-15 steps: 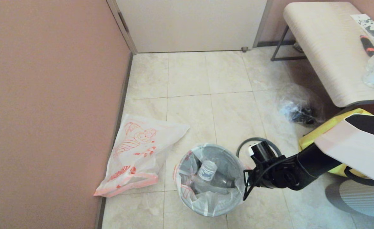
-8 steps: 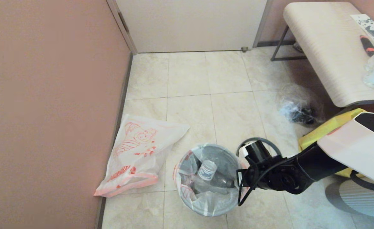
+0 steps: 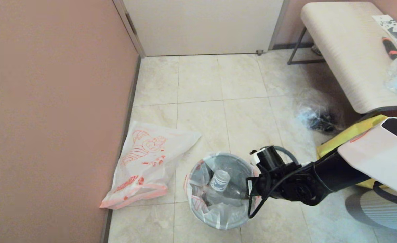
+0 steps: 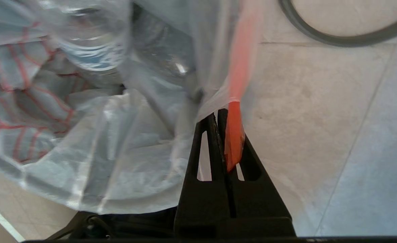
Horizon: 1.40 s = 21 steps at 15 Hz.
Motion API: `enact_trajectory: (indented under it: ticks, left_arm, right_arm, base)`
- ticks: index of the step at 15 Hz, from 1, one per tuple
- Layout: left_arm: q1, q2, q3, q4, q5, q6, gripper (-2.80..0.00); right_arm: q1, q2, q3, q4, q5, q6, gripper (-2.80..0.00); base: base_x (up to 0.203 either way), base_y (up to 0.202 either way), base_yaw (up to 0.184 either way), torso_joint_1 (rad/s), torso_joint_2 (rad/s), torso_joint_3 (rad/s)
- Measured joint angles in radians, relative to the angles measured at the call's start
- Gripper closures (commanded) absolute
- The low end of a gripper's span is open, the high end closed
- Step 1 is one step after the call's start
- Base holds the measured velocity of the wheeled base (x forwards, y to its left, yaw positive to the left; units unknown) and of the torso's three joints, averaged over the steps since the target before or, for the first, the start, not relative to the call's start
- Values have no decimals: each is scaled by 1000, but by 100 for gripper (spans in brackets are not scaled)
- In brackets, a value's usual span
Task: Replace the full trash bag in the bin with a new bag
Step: Place the trash bag on the floor
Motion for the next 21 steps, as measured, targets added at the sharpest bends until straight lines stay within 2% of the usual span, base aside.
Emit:
enact_trajectory:
  ticks: [6,9,14,21]
  left_arm:
    - [0,0,0,0,0,0,0]
    - [0,0,0,0,0,0,0]
    - [0,0,0,0,0,0,0]
    - [0,0,0,0,0,0,0]
  right_arm:
    - [31,33,-65,2,0,-4,0]
    - [44,61,-111,6,-1,-33,0]
    - [61,107,-237,112,-8,-52,0]
    - [57,124,-246,120,-12,-45,0]
  base:
    - [0,0,0,0,0,0]
    - [0,0,0,0,0,0]
    - [0,0,0,0,0,0]
    - [0,0,0,0,0,0]
